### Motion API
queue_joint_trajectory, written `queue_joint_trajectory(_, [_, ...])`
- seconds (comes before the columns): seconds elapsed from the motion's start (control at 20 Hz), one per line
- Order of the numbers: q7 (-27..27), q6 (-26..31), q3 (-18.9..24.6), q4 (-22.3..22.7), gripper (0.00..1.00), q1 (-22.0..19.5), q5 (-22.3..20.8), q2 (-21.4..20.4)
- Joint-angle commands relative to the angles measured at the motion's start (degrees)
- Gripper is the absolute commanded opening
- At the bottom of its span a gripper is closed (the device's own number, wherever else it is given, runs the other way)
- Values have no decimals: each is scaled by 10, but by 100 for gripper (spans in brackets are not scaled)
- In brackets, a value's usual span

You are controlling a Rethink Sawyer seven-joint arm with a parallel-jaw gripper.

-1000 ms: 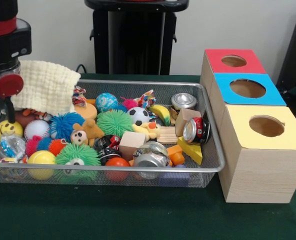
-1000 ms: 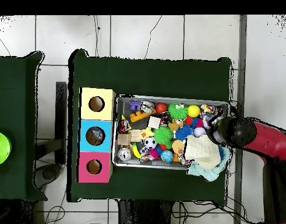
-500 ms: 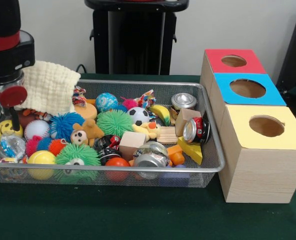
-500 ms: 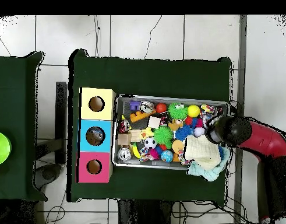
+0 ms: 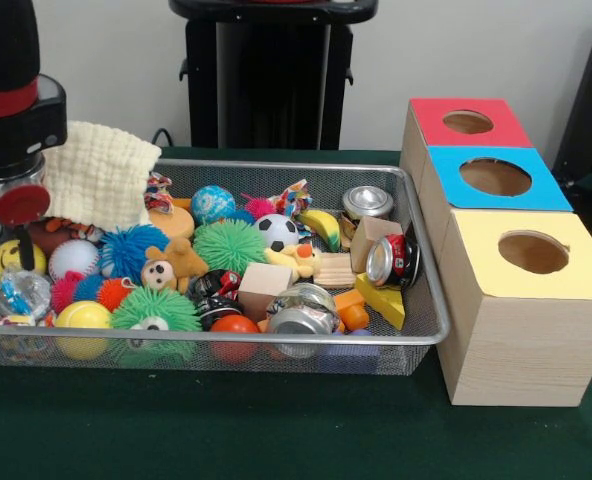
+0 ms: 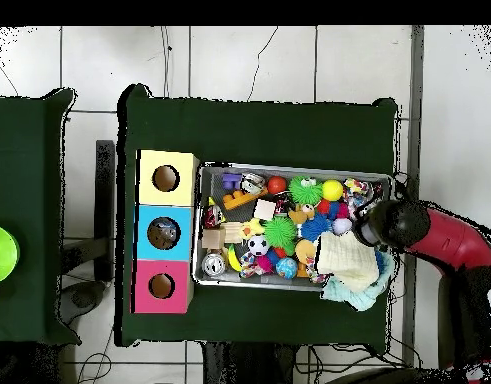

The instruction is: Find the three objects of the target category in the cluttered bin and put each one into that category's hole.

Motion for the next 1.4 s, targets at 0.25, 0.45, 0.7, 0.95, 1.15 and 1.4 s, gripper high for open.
queue_joint_trajectory(0.25, [78, -55, -29, -31, 100, -19, 34, 39])
queue_joint_trajectory(0.45, [76, -77, -38, -32, 100, -23, 42, 30])
queue_joint_trajectory(0.7, [112, -121, -35, 21, 100, -15, 73, 8])
queue_joint_trajectory(0.95, [157, -149, -46, 99, 100, 5, 123, -40])
queue_joint_trajectory(1.15, [151, -148, -47, 140, 100, 9, 158, -73])
queue_joint_trajectory(1.4, [30, -154, -7, 141, 100, -6, 142, -82])
